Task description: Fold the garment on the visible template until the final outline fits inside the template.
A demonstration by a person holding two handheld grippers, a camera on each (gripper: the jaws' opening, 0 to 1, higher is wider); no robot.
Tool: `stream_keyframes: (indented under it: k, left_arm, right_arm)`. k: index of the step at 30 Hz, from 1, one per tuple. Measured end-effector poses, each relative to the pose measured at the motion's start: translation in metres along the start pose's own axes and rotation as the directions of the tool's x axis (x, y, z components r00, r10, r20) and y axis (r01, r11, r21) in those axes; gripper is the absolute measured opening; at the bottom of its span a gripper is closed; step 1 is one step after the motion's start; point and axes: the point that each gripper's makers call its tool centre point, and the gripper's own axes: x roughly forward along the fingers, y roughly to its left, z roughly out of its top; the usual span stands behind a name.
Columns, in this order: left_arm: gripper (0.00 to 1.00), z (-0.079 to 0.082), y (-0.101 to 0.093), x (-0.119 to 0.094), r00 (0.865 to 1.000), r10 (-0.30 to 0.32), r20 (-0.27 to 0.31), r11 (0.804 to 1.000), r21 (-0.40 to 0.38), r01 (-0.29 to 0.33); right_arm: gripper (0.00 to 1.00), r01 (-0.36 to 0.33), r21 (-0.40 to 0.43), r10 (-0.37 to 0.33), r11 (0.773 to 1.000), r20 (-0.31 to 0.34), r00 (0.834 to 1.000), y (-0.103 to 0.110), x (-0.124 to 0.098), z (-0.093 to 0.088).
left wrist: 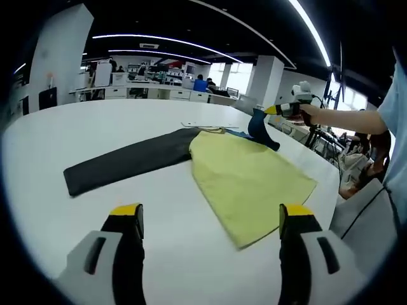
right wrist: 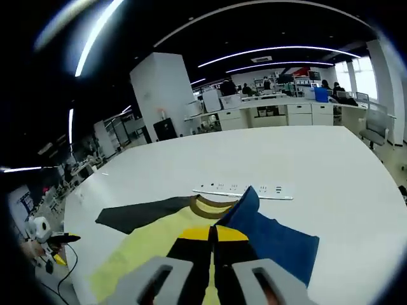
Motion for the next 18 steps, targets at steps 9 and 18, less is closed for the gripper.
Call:
stream_keyframes:
  k: [9, 18]
  left_arm:
    - [0.82, -0.010, 0.000, -0.002, 1.000, 0.003, -0.018, 1.000, -0.019, -0.003]
    - [0.80, -0.010, -0.001, -0.002, 1.000, 0.000, -0.024, 1.000, -0.022, 0.000]
  right_arm:
    - [0.00, -0.080, 0.019, 0.080, 0.997, 0.002, 0.997, 0.051, 0.044, -0.005]
    - [0.00, -0.148, 0.031, 0.148, 0.988, 0.008, 0.989, 0.103, 0.077, -0.008]
